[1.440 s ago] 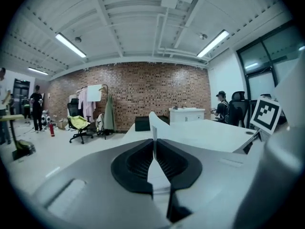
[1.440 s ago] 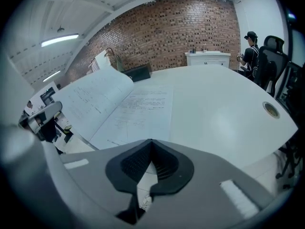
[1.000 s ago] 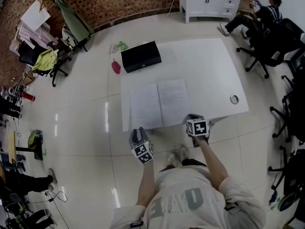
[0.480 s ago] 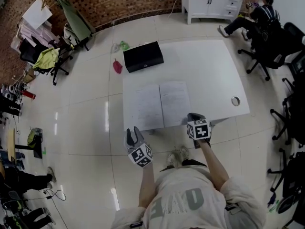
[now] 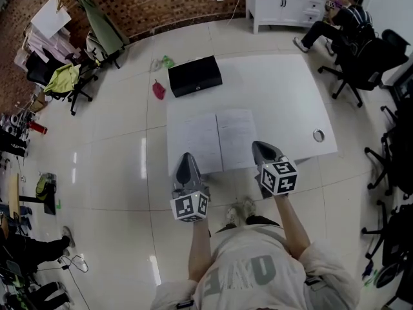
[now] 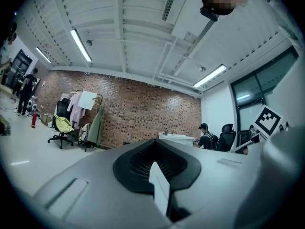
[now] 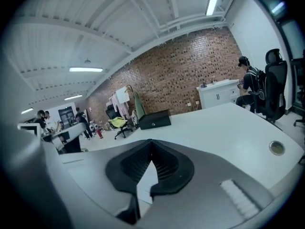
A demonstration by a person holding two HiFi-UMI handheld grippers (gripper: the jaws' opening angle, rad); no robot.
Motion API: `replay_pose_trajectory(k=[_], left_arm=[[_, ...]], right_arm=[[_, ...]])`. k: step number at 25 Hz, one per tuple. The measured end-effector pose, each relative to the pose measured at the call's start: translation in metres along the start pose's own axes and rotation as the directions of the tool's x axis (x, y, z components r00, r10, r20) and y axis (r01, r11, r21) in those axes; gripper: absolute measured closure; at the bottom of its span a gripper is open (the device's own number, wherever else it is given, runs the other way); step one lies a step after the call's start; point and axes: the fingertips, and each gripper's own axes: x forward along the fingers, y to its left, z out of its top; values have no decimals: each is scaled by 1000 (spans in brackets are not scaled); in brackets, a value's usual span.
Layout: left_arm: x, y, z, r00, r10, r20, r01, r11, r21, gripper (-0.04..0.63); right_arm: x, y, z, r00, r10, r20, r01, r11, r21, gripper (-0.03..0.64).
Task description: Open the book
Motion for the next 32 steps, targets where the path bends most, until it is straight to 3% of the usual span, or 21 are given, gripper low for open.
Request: replay_pose_trajectory(k=[3, 9, 15, 19, 23, 28, 32], left_arm=[[-1, -10, 19, 998, -44, 32, 44, 999, 1, 577], [-16, -8, 30, 992, -117, 42, 117, 993, -2, 577], [-56, -5, 45, 988, -134, 73, 140, 986, -87, 577], [-89, -12, 58, 982, -143, 122, 150, 987, -51, 577], [-138, -35, 55, 982, -146, 121, 154, 986, -63, 577], [-245, -98, 44, 975, -177, 134, 184, 982, -44, 577], [-333, -145, 59, 961, -233, 148, 237, 971, -10, 577]], right_arm=[[-16, 20, 22, 997, 32, 70, -33, 999, 14, 612], [-49, 39, 37, 986, 5, 168, -18, 997, 72, 612], [-102, 47, 26, 972, -40, 231, 10, 991, 130, 612], [-128, 72, 11, 970, -1, 242, -26, 994, 110, 612], [-178, 87, -20, 971, 13, 239, -38, 994, 100, 612], [-287, 93, -100, 974, 7, 228, -30, 995, 100, 612], [-371, 116, -142, 971, 10, 239, -30, 996, 81, 612]])
